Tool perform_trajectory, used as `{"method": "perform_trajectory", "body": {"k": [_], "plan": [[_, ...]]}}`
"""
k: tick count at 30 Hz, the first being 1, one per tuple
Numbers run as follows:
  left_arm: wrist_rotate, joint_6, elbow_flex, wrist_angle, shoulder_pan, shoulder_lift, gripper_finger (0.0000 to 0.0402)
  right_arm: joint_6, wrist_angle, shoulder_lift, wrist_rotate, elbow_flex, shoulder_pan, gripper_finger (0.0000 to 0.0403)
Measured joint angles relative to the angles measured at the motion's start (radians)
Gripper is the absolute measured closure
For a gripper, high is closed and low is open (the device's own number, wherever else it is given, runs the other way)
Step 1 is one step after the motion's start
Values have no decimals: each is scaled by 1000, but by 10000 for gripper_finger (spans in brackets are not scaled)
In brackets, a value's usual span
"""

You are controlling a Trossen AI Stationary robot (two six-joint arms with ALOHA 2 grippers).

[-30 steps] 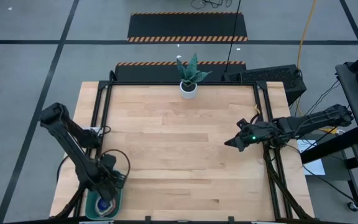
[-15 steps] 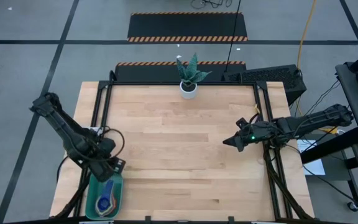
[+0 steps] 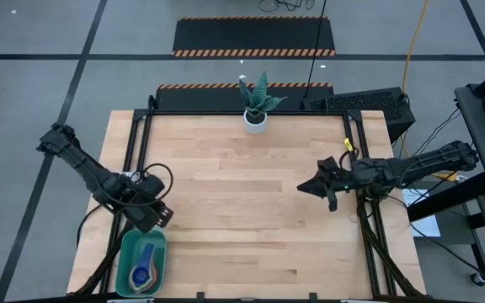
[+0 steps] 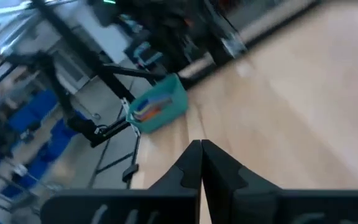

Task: Nest measuring cups in basket
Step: Return to Home Position

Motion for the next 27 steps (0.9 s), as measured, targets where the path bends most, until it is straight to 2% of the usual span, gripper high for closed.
{"method": "perform_trajectory", "body": {"k": [5, 12, 20, 27], "plan": [[-43, 234, 0, 54, 57, -17, 300, -270, 81, 0, -22, 0, 1, 402], [-76, 500, 0, 87, 151, -26, 393, -380, 77, 0, -22, 0, 0, 402], [-106, 639, 0, 93, 187, -26, 366, -425, 49, -3, -17, 0, 0, 403], [-176, 807, 0, 119, 231, -26, 372, -587, 9, -27, -22, 0, -1, 403]]}}
